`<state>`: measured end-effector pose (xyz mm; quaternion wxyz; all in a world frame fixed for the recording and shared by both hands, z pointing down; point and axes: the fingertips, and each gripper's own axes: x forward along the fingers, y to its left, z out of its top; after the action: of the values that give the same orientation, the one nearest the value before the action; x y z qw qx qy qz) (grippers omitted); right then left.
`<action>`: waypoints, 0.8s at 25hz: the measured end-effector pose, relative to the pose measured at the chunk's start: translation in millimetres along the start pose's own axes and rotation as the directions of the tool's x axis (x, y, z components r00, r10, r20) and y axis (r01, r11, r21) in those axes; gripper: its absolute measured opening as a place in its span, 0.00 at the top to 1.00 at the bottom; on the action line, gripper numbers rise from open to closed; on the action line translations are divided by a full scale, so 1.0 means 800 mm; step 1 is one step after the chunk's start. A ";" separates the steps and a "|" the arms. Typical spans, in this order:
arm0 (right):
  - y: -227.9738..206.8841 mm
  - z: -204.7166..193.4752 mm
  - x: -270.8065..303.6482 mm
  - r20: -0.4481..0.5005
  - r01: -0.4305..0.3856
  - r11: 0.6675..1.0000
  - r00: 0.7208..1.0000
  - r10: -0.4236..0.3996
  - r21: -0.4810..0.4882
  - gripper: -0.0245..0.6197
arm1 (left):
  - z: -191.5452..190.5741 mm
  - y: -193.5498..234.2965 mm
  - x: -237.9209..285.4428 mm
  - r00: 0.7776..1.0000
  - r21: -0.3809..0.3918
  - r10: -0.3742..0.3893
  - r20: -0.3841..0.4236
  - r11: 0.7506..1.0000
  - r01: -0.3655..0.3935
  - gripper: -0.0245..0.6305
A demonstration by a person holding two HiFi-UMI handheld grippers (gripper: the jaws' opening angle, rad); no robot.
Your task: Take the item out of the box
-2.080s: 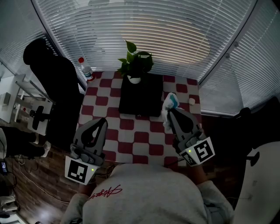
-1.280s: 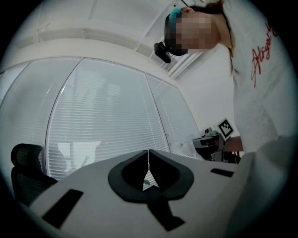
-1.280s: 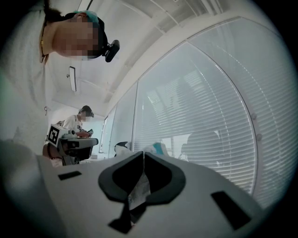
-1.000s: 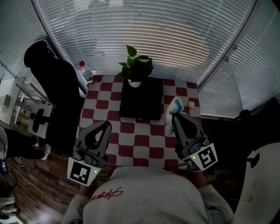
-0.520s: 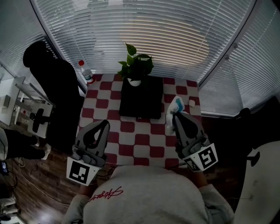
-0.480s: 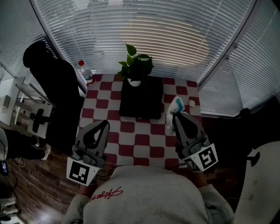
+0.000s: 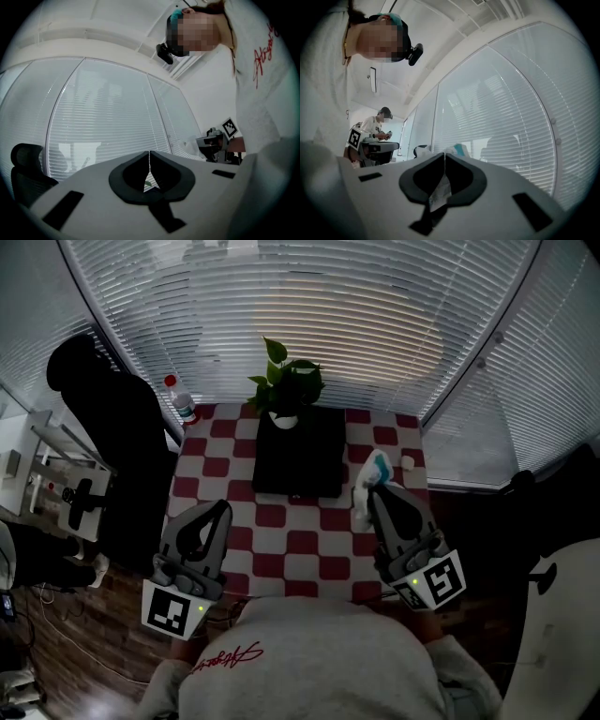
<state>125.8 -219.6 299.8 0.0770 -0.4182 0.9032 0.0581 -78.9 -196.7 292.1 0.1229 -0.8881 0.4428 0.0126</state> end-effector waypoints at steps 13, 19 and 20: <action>0.001 0.004 0.000 0.006 -0.016 1.000 1.000 0.016 -0.003 0.93 | 0.000 -0.002 0.001 1.000 -0.005 0.007 -0.003 1.000 -0.007 0.93; 0.000 0.006 -0.002 0.008 -0.014 1.000 1.000 0.014 -0.013 0.93 | -0.001 -0.002 0.001 1.000 -0.009 0.009 0.000 1.000 -0.009 0.93; 0.000 0.006 -0.002 0.008 -0.014 1.000 1.000 0.014 -0.012 0.93 | -0.002 -0.002 0.001 1.000 -0.010 0.009 -0.002 1.000 -0.009 0.93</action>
<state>127.1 -217.5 295.5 0.0780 -0.4123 0.9053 0.0655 -76.9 -196.9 293.7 0.1181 -0.8867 0.4468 0.0146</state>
